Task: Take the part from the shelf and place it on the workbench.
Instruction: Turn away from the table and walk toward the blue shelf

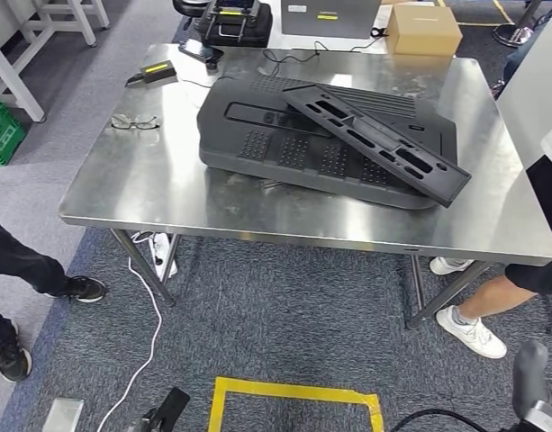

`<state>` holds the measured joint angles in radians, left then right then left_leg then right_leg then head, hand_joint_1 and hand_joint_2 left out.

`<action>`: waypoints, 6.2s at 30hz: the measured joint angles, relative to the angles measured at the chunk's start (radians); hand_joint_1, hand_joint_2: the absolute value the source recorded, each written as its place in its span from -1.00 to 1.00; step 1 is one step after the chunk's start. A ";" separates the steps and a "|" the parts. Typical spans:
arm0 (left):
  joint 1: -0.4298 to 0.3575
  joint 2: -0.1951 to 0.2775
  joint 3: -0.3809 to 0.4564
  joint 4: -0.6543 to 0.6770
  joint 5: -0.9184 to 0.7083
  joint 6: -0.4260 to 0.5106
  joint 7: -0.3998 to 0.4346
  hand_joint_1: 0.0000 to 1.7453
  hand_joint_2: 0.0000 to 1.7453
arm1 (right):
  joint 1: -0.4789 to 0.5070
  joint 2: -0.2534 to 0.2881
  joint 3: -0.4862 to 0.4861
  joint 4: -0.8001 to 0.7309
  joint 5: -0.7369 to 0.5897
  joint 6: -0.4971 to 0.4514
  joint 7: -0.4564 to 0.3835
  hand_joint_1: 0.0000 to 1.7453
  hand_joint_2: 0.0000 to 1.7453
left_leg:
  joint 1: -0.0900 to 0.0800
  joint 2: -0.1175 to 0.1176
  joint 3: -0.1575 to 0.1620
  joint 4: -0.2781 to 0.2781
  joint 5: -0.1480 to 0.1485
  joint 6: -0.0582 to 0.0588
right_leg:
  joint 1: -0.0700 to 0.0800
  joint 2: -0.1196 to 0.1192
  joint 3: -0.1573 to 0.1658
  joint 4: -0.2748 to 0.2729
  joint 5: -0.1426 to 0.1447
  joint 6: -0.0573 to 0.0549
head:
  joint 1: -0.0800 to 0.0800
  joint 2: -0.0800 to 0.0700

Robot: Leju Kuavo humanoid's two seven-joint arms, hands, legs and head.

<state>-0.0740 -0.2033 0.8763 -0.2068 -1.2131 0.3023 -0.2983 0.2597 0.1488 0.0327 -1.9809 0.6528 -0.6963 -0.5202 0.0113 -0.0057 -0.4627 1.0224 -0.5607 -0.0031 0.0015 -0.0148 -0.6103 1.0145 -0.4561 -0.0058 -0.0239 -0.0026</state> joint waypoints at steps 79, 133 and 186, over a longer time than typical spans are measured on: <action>0.001 0.003 0.028 0.000 0.001 -0.001 -0.012 -1.00 -1.00 | 0.078 0.051 -0.053 -0.050 -0.071 -0.001 -0.039 -1.00 -1.00 | -0.008 0.018 -0.154 -0.017 0.145 0.021 | 0.009 0.015 0.211 -0.085 -0.107 0.004 | 0.007 0.000; 0.010 0.002 0.038 0.000 0.001 0.006 -0.011 -1.00 -1.00 | 0.108 0.025 -0.056 -0.037 -0.098 -0.002 -0.014 -1.00 -1.00 | 0.013 0.047 -0.081 -0.001 0.048 0.026 | -0.016 0.019 -0.099 0.273 -0.134 0.057 | 0.015 0.000; 0.011 -0.011 0.042 0.000 0.000 0.018 -0.007 -1.00 -1.00 | 0.134 0.125 -0.176 -0.014 -0.214 -0.001 -0.112 -1.00 -1.00 | 0.012 -0.072 -0.106 0.032 0.054 0.004 | 0.008 0.125 0.038 0.000 -0.026 -0.011 | 0.011 0.000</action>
<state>-0.0629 -0.2148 0.9186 -0.2064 -1.2127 0.3203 -0.3054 0.3935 0.2735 -0.1429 -1.9949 0.4393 -0.6970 -0.6321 0.0231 -0.0782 -0.5688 1.0543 -0.5064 0.0009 0.0092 0.1102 -0.5720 1.0147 -0.4819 -0.0172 -0.0130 -0.0025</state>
